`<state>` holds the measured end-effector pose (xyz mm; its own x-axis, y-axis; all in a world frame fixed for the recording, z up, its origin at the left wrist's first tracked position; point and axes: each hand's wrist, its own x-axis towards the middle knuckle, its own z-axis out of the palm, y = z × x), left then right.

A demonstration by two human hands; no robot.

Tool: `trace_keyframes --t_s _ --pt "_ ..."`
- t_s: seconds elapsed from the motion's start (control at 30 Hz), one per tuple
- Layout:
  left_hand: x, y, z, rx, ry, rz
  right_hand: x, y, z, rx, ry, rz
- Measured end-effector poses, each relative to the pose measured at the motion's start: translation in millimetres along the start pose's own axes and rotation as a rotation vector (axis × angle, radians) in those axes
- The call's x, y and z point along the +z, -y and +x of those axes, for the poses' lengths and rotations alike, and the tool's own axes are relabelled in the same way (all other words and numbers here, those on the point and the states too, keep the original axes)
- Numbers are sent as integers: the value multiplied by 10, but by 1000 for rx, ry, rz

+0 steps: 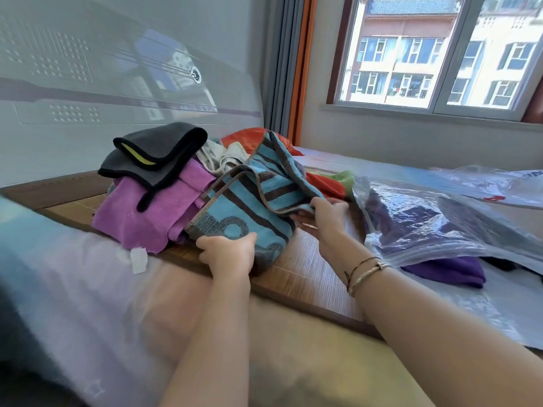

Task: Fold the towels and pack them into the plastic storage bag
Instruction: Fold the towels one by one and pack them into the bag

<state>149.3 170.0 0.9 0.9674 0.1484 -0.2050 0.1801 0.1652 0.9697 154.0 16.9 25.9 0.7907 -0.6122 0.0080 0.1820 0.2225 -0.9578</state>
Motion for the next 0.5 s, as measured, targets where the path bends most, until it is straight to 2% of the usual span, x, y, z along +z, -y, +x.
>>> trace_keyframes --t_s 0.07,0.17,0.33,0.5 --pt "30 6 34 -36 26 -108 5 77 -5 -111 -11 72" --pt "50 29 33 -45 49 -103 14 187 3 -253 0 73" --pt "44 36 -125 140 33 -68 -33 412 -129 -399 17 31" --pt "-129 -6 -282 216 34 -1 -52 627 -192 -430 -64 -38"
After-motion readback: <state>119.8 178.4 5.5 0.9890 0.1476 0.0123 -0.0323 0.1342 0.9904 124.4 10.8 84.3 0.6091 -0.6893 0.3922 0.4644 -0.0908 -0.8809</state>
